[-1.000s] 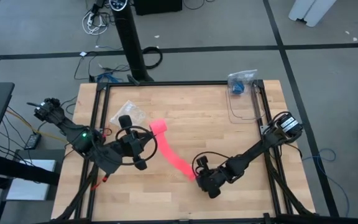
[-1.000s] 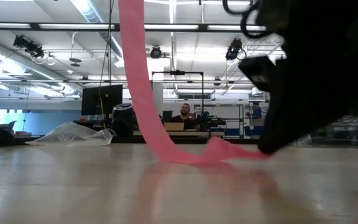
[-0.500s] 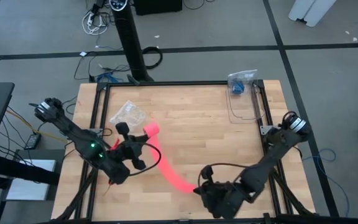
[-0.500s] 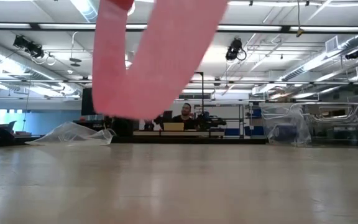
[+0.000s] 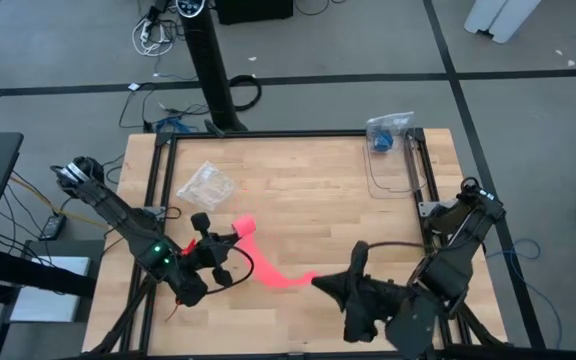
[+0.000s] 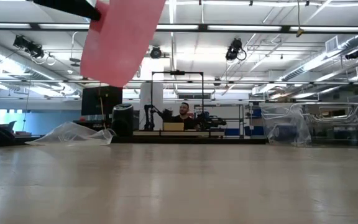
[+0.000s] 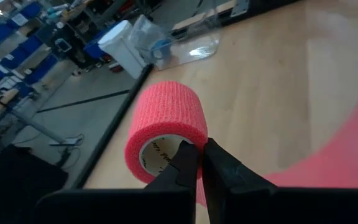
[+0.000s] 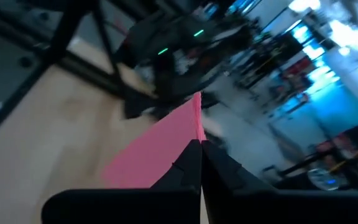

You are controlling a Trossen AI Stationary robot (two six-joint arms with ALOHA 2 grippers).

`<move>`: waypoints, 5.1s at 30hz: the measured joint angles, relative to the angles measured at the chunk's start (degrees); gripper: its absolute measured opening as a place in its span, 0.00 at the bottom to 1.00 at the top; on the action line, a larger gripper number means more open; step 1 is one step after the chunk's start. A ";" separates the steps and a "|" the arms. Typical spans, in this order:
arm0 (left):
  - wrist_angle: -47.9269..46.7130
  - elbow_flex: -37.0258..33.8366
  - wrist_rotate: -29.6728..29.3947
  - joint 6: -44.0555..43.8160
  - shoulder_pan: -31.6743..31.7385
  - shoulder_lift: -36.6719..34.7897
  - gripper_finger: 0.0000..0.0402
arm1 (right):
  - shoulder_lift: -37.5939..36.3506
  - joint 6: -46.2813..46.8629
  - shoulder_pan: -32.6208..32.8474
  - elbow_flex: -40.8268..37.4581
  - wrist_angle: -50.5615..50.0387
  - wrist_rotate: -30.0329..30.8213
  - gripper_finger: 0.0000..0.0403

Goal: Roll bandage
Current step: Roll the pink bandage

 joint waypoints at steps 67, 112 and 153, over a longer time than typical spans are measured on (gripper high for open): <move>42.13 4.79 15.61 19.18 -9.36 8.11 0.03 | 0.04 -7.63 -40.90 -5.52 20.98 -28.33 0.10; 22.96 23.32 18.97 36.40 0.98 -3.05 0.03 | -9.45 22.25 -31.20 -86.96 112.76 -59.57 0.08; 18.45 31.72 19.43 39.99 2.08 -2.60 0.03 | 3.93 26.21 -31.57 -70.47 97.71 -54.74 0.52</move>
